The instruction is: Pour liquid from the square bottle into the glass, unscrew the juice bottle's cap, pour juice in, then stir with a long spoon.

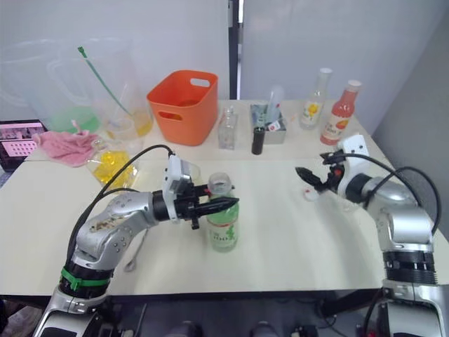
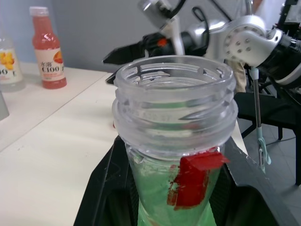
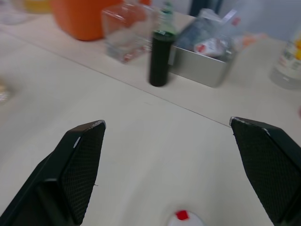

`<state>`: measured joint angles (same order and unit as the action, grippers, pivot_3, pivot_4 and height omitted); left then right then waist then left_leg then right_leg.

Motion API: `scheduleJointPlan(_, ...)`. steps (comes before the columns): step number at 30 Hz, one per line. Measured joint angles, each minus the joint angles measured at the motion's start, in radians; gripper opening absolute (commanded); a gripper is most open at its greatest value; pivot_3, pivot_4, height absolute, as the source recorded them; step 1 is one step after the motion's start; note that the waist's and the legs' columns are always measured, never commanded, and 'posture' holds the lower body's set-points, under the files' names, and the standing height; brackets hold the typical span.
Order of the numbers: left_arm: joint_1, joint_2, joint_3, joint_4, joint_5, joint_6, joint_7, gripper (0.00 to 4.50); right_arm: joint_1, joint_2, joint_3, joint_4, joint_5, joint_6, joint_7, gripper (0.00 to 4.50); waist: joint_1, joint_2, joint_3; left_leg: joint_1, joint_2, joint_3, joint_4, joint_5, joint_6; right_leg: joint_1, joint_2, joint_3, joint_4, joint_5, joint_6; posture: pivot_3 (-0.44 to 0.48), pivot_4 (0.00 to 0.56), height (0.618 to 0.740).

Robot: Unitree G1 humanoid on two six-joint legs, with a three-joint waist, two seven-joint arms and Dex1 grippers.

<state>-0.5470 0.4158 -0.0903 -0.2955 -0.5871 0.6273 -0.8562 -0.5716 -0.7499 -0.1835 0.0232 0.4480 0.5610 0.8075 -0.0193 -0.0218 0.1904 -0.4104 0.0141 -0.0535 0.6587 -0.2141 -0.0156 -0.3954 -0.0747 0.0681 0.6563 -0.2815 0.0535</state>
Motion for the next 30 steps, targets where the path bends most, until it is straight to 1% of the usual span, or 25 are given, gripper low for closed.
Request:
scheduleJointPlan(2, -0.006, 0.016, 0.031, -0.042, -0.051, 0.076, 0.040, 1.39, 0.006, -0.031, 0.007, -0.095, 0.074, 0.053, 0.084, 4.48, -0.002, 0.000, 0.000, -0.002, 0.000, 0.000, 0.000, 0.000, 0.000, -0.002, 0.000, 0.000, 0.001, 0.000, 0.000, 0.000, 0.150, 0.740)
scheduleJointPlan(4, -0.034, 0.031, 0.069, -0.076, -0.101, 0.135, 0.073, 1.39, 0.006, -0.043, 0.009, -0.163, 0.129, 0.086, 0.133, 4.48, -0.001, 0.000, 0.000, -0.003, 0.000, -0.001, 0.000, 0.000, 0.000, -0.003, 0.000, -0.001, 0.001, 0.000, 0.000, 0.000, 0.150, 0.740)
scheduleJointPlan(8, -0.103, 0.084, 0.147, -0.130, -0.201, 0.218, 0.111, 1.39, 0.006, -0.043, 0.020, -0.191, 0.166, 0.126, 0.162, 4.48, 0.001, -0.001, 0.001, -0.003, 0.000, -0.001, 0.001, 0.000, 0.000, -0.003, 0.000, -0.001, 0.000, 0.000, 0.000, 0.000, 0.150, 0.740)
scheduleJointPlan(10, -0.121, 0.152, 0.187, -0.147, -0.255, 0.275, 0.125, 1.39, 0.001, -0.042, 0.029, -0.190, 0.164, 0.126, 0.166, 4.48, 0.000, -0.001, 0.001, -0.004, 0.000, -0.001, 0.001, 0.000, 0.000, -0.004, 0.000, -0.001, 0.001, 0.000, 0.000, 0.000, 0.150, 0.740)
scheduleJointPlan(12, -0.125, 0.194, 0.216, -0.146, -0.288, 0.313, 0.128, 1.39, -0.003, -0.041, 0.032, -0.186, 0.162, 0.126, 0.162, 4.48, -0.002, -0.001, 0.001, -0.005, 0.000, 0.000, 0.001, 0.000, 0.000, -0.007, 0.000, 0.000, 0.003, 0.000, 0.000, 0.000, 0.150, 0.740)
scheduleJointPlan(13, -0.127, 0.236, 0.246, -0.145, -0.326, 0.349, 0.129, 1.39, -0.005, -0.040, 0.035, -0.182, 0.162, 0.126, 0.160, 4.48, -0.004, -0.001, 0.001, -0.006, 0.000, 0.000, 0.001, 0.000, 0.000, -0.008, 0.000, 0.000, 0.005, 0.000, 0.000, 0.000, 0.150, 0.740)
scheduleJointPlan(15, -0.128, 0.267, 0.271, -0.143, -0.354, 0.372, 0.129, 1.39, -0.005, -0.040, 0.035, -0.184, 0.165, 0.127, 0.169, 4.48, -0.004, -0.001, 0.001, -0.006, 0.000, 0.000, 0.001, 0.000, 0.000, -0.009, 0.000, 0.000, 0.006, 0.000, 0.000, 0.000, 0.150, 0.740)
scheduleJointPlan(16, -0.136, 0.308, 0.302, -0.121, -0.394, 0.399, 0.123, 1.39, -0.005, -0.041, 0.035, -0.197, 0.189, 0.137, 0.190, 4.48, -0.004, -0.001, 0.001, -0.006, 0.000, 0.000, 0.001, 0.000, 0.000, -0.009, 0.000, 0.000, 0.006, 0.000, 0.000, 0.000, 0.150, 0.740)
scheduleJointPlan(19, -0.186, 0.391, 0.380, -0.049, -0.465, 0.446, 0.125, 1.39, -0.001, -0.077, 0.033, -0.255, 0.256, 0.178, 0.244, 4.48, -0.003, -0.001, 0.001, -0.006, 0.000, -0.001, 0.001, 0.000, 0.000, -0.009, 0.000, 0.000, 0.006, 0.000, 0.000, 0.000, 0.150, 0.740)
scheduleJointPlan(22, -0.224, 0.457, 0.444, 0.003, -0.512, 0.465, 0.123, 1.39, 0.006, -0.102, 0.023, -0.297, 0.314, 0.213, 0.277, 4.48, -0.003, -0.002, 0.002, -0.006, 0.000, 0.000, 0.001, 0.000, 0.000, -0.009, 0.000, 0.000, 0.006, 0.000, 0.000, 0.000, 0.150, 0.740)
scheduleJointPlan(24, -0.222, 0.501, 0.465, 0.027, -0.517, 0.468, 0.110, 1.39, 0.013, -0.104, 0.023, -0.312, 0.335, 0.229, 0.287, 4.48, -0.003, -0.002, 0.002, -0.005, 0.000, 0.000, 0.001, 0.000, 0.000, -0.009, 0.000, 0.000, 0.006, 0.000, 0.000, 0.000, 0.150, 0.740)
scheduleJointPlan(27, -0.137, 0.604, 0.483, 0.029, -0.485, 0.454, 0.047, 1.39, 0.016, -0.104, 0.025, -0.316, 0.351, 0.235, 0.291, 4.48, -0.008, -0.002, 0.002, -0.005, 0.000, 0.001, 0.000, 0.000, 0.000, -0.009, 0.000, 0.000, 0.006, 0.000, 0.000, 0.000, 0.150, 0.740)
scheduleJointPlan(30, -0.029, 0.626, 0.503, 0.035, -0.408, 0.388, 0.009, 1.39, 0.014, -0.105, 0.039, -0.317, 0.360, 0.238, 0.307, 4.48, -0.010, -0.002, 0.002, -0.005, 0.001, 0.001, 0.000, 0.000, 0.000, -0.009, 0.000, 0.000, 0.006, 0.000, 0.000, 0.000, 0.150, 0.740)
